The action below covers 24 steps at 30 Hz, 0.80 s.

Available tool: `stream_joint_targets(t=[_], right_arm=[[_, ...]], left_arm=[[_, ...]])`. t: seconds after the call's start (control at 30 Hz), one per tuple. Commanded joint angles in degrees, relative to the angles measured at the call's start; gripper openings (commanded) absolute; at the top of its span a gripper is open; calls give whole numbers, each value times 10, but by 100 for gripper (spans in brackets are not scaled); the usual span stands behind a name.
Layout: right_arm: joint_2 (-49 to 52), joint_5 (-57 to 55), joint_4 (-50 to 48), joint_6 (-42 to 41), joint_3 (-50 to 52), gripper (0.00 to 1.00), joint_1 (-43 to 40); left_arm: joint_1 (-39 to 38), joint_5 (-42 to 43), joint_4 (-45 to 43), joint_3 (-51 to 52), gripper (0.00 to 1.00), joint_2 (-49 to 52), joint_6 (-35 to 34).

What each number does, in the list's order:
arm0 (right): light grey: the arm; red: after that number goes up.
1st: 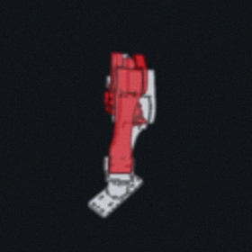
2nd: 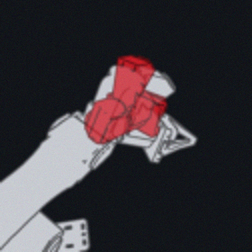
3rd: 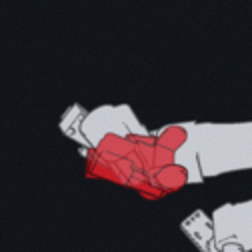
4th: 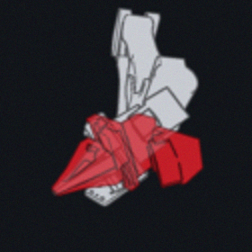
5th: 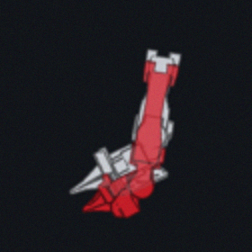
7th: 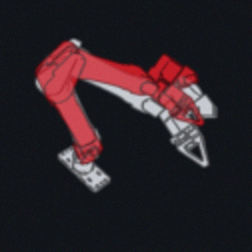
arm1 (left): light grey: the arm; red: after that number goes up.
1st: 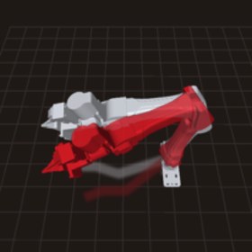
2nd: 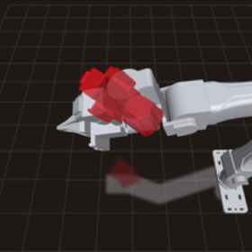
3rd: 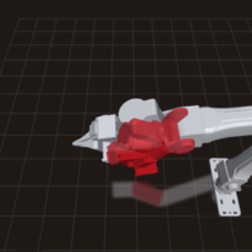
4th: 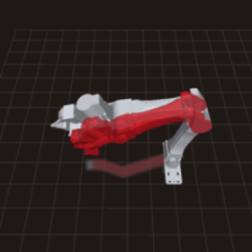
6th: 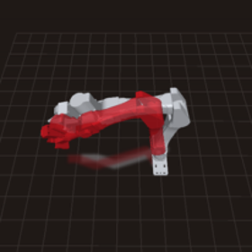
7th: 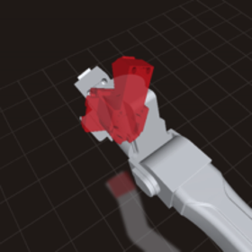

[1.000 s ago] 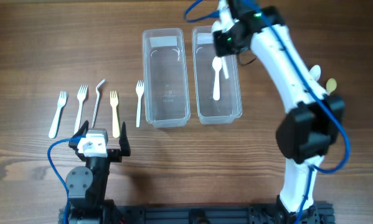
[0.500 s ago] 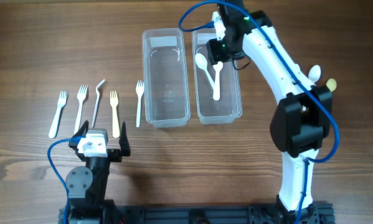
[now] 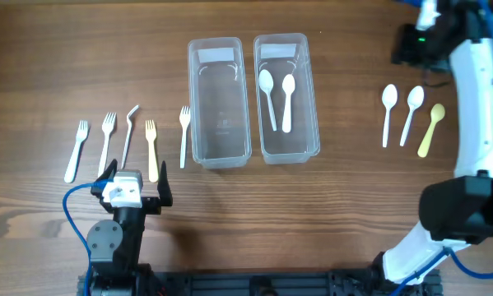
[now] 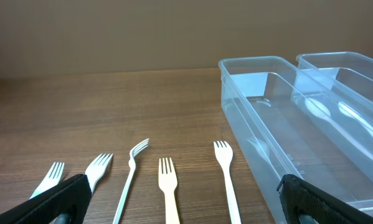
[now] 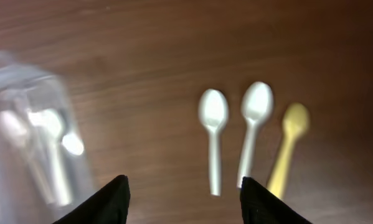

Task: Pack container
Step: 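Carry the white spoon into the right container and release, then grasp another white spoon on the right with the right gripper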

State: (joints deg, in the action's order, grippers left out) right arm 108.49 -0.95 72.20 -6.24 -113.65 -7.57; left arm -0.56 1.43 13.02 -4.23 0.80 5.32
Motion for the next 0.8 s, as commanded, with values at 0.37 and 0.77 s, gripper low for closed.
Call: stream_joint_targets(t=[0.37, 0.77], right_arm=[[31, -3, -152, 48, 263, 57, -37], [39, 0, -256, 63, 357, 60, -37]], left_arm=[[5, 5, -2, 3, 100, -5, 9], [5, 5, -2, 3, 100, -5, 9]])
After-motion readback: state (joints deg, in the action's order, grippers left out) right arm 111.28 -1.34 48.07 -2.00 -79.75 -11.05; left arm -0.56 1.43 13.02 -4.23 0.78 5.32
